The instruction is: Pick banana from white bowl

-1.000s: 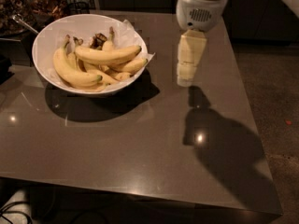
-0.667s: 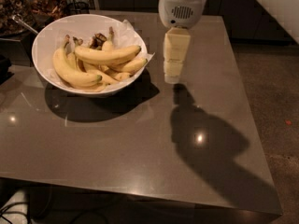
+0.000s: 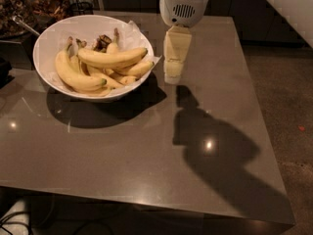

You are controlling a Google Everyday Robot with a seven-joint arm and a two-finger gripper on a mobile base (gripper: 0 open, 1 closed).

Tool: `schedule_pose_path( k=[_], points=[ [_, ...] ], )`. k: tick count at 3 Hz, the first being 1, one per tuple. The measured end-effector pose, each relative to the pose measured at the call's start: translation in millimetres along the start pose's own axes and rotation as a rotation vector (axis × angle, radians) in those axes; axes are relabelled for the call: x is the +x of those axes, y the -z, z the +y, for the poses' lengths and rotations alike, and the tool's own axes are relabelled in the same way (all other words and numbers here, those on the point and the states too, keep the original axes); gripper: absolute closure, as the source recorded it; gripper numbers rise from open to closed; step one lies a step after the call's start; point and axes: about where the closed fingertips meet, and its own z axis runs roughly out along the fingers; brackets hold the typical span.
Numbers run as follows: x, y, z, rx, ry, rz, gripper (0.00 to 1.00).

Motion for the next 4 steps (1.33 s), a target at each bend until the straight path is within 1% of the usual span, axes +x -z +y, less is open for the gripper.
schedule_pose_path(
  k=[1, 2, 3, 4],
  points=[
    [-18, -4, -13, -0.016, -0.002, -0.009, 0.0],
    [-63, -23, -50, -0.052, 0.004, -0.045, 0.0],
    [-70, -25, -58, -0.024, 0.002, -0.07, 0.0],
    [-76, -35, -60, -0.044, -0.019, -0.121, 0.0]
  ],
)
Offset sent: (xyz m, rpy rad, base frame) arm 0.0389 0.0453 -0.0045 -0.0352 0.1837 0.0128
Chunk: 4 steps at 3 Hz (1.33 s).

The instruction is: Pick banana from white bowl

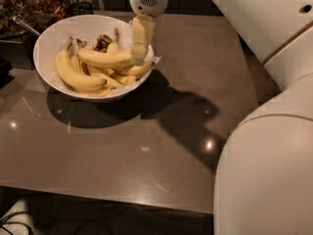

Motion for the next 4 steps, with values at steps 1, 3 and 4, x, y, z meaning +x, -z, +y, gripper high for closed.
schedule_pose_path(
  k=[1, 3, 4],
  points=[
    [-5, -15, 9, -0.063, -0.029, -0.055, 0.0],
    [-10, -30, 21, -0.117, -0.049, -0.058, 0.03],
    [-15, -32, 23, -0.12, -0.042, -0.036, 0.1]
  ],
)
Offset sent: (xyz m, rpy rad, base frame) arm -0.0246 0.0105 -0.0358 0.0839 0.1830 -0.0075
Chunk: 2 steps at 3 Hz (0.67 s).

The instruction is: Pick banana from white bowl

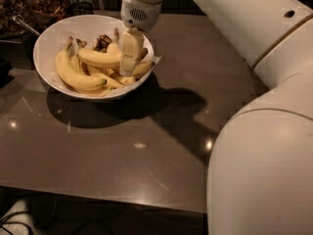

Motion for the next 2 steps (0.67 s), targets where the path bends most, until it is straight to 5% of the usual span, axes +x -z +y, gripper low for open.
schedule_pose_path(
  k=[2],
  points=[
    [-13.0, -5.0, -6.8, -0.004, 0.016, 0.022, 0.24]
  ],
)
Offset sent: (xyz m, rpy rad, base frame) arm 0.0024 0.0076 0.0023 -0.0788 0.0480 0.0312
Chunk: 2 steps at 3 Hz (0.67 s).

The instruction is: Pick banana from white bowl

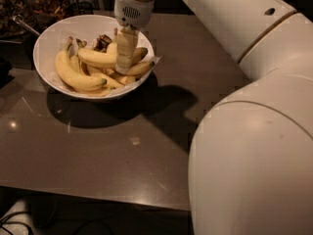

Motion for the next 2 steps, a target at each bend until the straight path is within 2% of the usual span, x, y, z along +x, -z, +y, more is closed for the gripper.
schedule_pose_path(
  k=[1, 2],
  points=[
    [-7.3, -5.0, -5.1, -0.011, 0.015, -0.004, 0.23],
    [-13.5, -11.9, -8.7, -0.03, 0.029, -0.014, 0.3]
  ],
)
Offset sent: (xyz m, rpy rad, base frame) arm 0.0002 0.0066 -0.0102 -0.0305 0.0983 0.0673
